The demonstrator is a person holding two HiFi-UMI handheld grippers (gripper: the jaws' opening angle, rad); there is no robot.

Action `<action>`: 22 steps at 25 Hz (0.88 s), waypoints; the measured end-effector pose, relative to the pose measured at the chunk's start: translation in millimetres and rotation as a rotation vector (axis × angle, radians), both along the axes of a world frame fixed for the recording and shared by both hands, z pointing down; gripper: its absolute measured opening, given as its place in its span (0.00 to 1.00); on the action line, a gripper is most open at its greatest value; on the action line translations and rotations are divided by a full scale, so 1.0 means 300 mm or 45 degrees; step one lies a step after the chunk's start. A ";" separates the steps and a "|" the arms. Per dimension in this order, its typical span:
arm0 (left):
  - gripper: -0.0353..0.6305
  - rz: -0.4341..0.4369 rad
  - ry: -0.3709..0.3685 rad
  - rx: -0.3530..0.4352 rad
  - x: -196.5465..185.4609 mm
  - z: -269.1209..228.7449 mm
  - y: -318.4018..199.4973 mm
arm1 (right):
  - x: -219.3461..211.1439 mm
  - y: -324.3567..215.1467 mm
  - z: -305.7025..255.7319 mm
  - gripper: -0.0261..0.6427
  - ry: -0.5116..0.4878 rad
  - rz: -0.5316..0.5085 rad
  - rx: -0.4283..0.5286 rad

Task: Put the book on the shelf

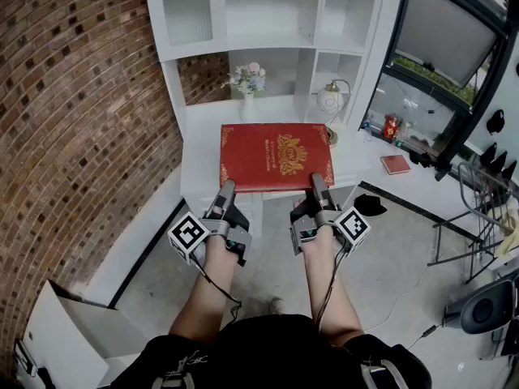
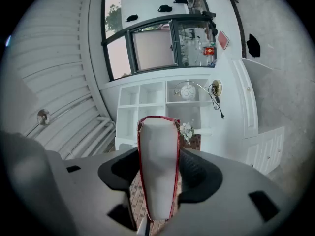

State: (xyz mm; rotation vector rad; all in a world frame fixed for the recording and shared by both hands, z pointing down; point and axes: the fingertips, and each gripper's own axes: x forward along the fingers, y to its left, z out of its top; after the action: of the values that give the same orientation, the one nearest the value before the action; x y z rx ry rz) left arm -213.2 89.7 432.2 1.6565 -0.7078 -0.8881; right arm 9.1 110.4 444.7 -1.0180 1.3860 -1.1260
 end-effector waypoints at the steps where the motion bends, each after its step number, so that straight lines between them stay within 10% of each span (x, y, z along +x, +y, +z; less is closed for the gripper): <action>1: 0.40 0.003 -0.002 -0.003 0.004 0.001 0.002 | -0.001 0.002 -0.013 0.42 -0.013 0.011 0.001; 22: 0.40 -0.014 0.001 -0.011 0.127 0.002 -0.124 | 0.119 -0.126 -0.027 0.42 -0.013 0.025 0.022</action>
State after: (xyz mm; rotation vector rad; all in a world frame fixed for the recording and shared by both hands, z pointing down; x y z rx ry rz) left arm -175.1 52.5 432.8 1.6460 -0.7202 -0.8925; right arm 44.8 72.6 436.5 -1.0099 1.3726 -1.1015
